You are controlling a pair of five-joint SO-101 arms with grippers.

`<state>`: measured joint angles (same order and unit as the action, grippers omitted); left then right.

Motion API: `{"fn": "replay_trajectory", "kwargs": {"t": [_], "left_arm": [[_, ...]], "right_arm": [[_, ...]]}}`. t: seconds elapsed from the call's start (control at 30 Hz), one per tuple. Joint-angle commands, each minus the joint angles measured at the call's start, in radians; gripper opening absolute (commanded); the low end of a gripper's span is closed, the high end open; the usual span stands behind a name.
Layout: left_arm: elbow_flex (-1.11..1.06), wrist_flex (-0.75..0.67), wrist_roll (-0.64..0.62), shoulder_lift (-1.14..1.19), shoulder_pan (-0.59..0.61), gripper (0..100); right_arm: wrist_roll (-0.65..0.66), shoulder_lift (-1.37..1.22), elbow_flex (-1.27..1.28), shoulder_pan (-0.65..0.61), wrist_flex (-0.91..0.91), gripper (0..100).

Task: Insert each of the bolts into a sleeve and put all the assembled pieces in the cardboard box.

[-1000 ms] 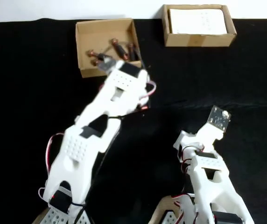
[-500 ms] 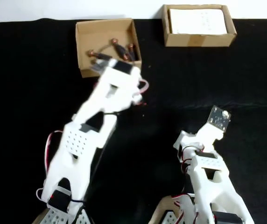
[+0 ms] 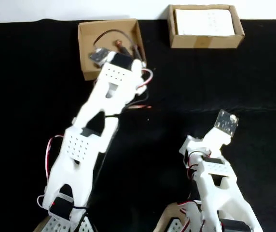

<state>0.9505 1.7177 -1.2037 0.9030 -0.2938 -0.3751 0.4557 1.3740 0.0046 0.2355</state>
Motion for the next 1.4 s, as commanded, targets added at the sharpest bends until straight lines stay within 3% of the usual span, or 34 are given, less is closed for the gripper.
{"fn": "replay_trajectory", "kwargs": {"t": [0.0, 0.37, 0.57, 0.67, 0.87, 1.1, 1.27, 1.37], "left_arm": [[0.074, -0.006, -0.049, 0.03, 0.008, 21], [0.185, -0.012, -0.052, 0.214, 0.027, 20], [0.196, -0.008, -0.028, 0.271, 0.056, 10], [0.2, -0.008, 0.115, 0.272, 0.091, 0], [0.309, 0.046, 0.433, 0.272, 0.087, 1], [0.288, 0.044, 0.982, 0.252, 0.019, 1], [0.269, 0.044, 1.086, 0.255, 0.005, 2], [0.268, 0.044, 1.082, 0.262, 0.012, 11]], "right_arm": [[-0.006, 0.005, 0.002, 0.019, -0.004, 0.6], [-0.006, 0.005, 0.002, 0.021, -0.004, 0.6], [-0.006, 0.005, 0.002, 0.021, -0.004, 0.6], [-0.006, 0.005, 0.002, 0.021, -0.004, 0.6], [-0.006, 0.005, 0.002, 0.021, -0.004, 0.6], [-0.006, 0.005, 0.002, 0.021, -0.004, 0.6], [-0.006, 0.005, 0.004, 0.021, -0.004, 0.6], [-0.006, 0.005, 0.004, 0.021, -0.004, 0.6]]}}
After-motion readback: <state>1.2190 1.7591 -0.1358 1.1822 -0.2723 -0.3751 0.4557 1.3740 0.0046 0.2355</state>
